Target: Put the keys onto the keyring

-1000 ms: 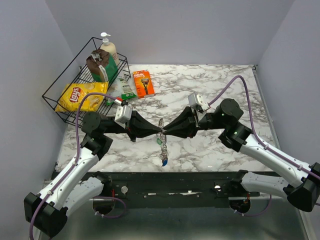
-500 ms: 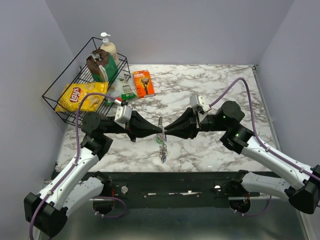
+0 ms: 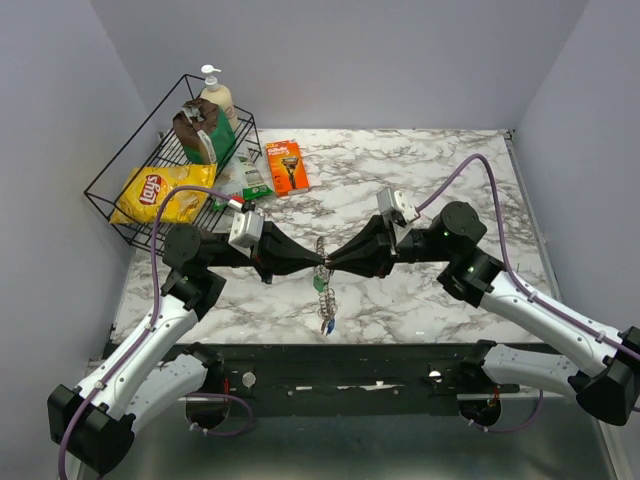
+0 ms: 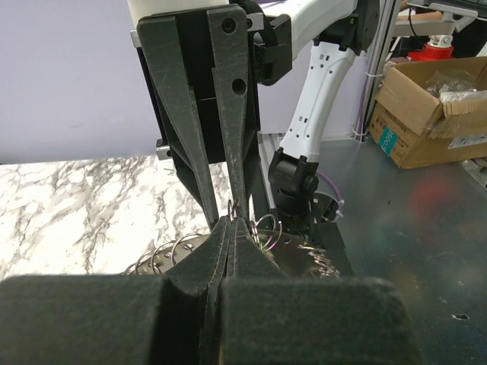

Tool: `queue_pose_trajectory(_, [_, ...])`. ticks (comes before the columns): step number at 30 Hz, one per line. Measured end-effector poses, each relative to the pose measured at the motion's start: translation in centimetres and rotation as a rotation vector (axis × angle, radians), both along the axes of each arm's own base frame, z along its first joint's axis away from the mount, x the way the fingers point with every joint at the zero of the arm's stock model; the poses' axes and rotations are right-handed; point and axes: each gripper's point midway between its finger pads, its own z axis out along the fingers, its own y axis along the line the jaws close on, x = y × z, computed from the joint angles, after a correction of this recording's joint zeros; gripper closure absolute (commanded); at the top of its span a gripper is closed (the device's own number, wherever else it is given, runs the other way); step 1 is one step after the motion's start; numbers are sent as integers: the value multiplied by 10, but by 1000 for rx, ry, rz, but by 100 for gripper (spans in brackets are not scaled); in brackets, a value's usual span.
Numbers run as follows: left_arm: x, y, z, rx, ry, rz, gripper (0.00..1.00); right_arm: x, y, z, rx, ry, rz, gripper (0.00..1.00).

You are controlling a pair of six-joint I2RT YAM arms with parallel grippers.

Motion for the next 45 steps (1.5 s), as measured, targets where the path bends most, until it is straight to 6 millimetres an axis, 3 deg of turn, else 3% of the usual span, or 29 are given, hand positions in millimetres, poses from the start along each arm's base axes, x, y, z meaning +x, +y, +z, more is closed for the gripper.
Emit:
queue_pose_trajectory(4, [1,0,0,-1,1,3,100,0,1,0,3,16,3,82])
queue_pose_trajectory(7, [1,0,0,-3,0,7,100,1,2,0,4,28,4,99])
queue_pose_trajectory(21, [5,0,-8,28,5,31,99,3,2,-7,-17,26,-4,99])
queue_pose_trajectory(27, [7,0,-16,77,14,43,81,6,2,-16,-47,18,-21,99])
queue_pose_trajectory(32, [8,1,-21,105,15,48,72,6,0,-26,-88,24,-24,99])
queue_pose_trajectory(36, [8,2,-17,126,-2,51,56,6,-1,-33,-123,28,-24,99])
queue_pose_trajectory(45, [14,3,-11,213,-28,54,48,8,-2,-24,-166,-17,-23,99])
